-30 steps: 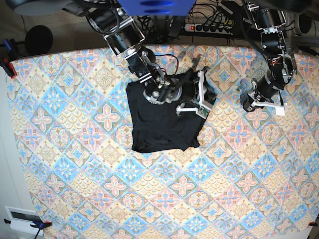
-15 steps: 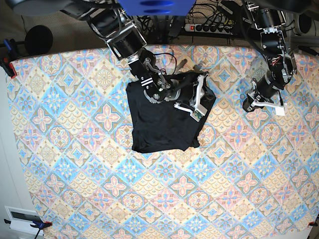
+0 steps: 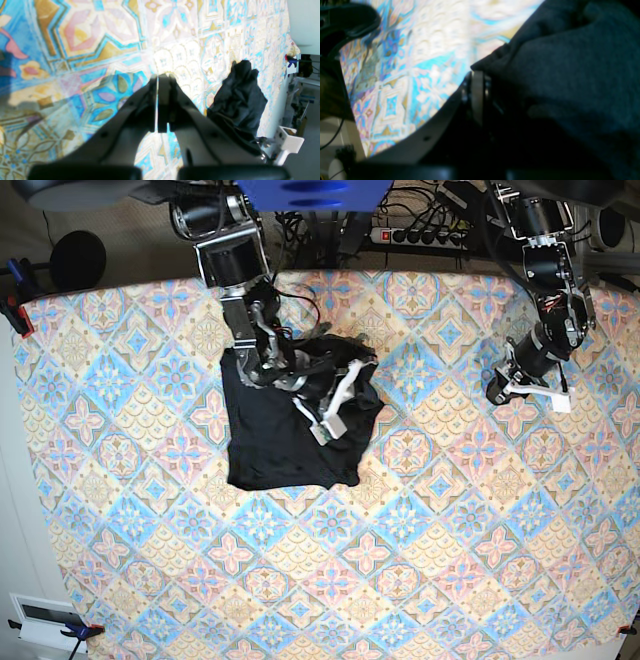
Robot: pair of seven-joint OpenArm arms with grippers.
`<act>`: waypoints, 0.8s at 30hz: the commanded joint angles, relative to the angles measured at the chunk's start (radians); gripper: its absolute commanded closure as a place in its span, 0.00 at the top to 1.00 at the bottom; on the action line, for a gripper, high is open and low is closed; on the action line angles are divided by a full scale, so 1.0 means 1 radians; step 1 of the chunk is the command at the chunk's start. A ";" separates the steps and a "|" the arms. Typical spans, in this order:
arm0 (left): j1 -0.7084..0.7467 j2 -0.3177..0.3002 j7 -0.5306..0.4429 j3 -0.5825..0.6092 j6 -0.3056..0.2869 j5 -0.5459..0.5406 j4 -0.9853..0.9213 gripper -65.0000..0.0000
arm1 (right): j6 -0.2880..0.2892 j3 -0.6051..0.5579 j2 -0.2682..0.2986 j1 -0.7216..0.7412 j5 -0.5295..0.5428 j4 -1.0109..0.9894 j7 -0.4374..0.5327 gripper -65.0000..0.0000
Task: Layout the t-shirt on the table in an organized manner, then fold the t-shirt properly
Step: 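Drag the folded shirt across the cloth with the right gripper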
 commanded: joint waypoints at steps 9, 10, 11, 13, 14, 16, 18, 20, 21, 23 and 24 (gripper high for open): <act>-0.015 -0.013 -0.010 -0.004 -0.009 -0.013 0.016 0.00 | -0.073 0.047 0.164 0.000 -0.088 0.001 -0.079 0.00; -0.015 -0.013 -0.010 -0.004 -0.009 -0.013 0.016 0.00 | -0.073 0.047 0.179 0.000 -0.088 0.001 -0.079 0.00; -0.015 -0.013 -0.010 -0.004 -0.009 -0.013 0.016 0.00 | -0.073 0.047 0.191 0.002 -0.086 0.001 -0.079 0.00; -0.015 -0.013 -0.010 -0.004 -0.009 -0.013 0.016 0.00 | -0.073 0.047 0.213 0.006 -0.086 0.001 -0.079 0.00; -0.015 -0.013 -0.010 -0.004 -0.009 -0.013 0.018 0.00 | -0.073 0.049 0.219 0.006 -0.086 0.003 -0.075 0.00; -0.015 -0.013 -0.010 -0.004 -0.009 -0.013 0.018 0.00 | -0.072 0.050 0.236 0.009 -0.083 0.003 -0.069 0.00; -0.015 -0.013 -0.010 -0.003 -0.009 -0.013 0.018 0.00 | -0.069 0.078 0.247 0.025 -0.083 0.012 -0.075 0.00; -0.015 -0.013 -0.010 0.020 -0.009 -0.013 0.018 0.00 | -0.069 0.110 0.247 0.025 -0.083 0.038 -0.079 0.00; -0.015 -0.013 -0.012 0.040 -0.009 -0.012 0.018 0.00 | -0.069 0.118 0.247 0.023 -0.083 0.055 -0.080 0.00; -0.015 -0.014 -0.012 0.060 -0.009 -0.012 0.018 0.00 | -0.067 0.132 0.248 0.023 -0.083 0.081 -0.102 0.00; -0.015 -0.014 -0.013 0.063 -0.009 -0.010 0.018 0.00 | -0.067 0.138 0.250 0.022 -0.083 0.093 -0.114 0.00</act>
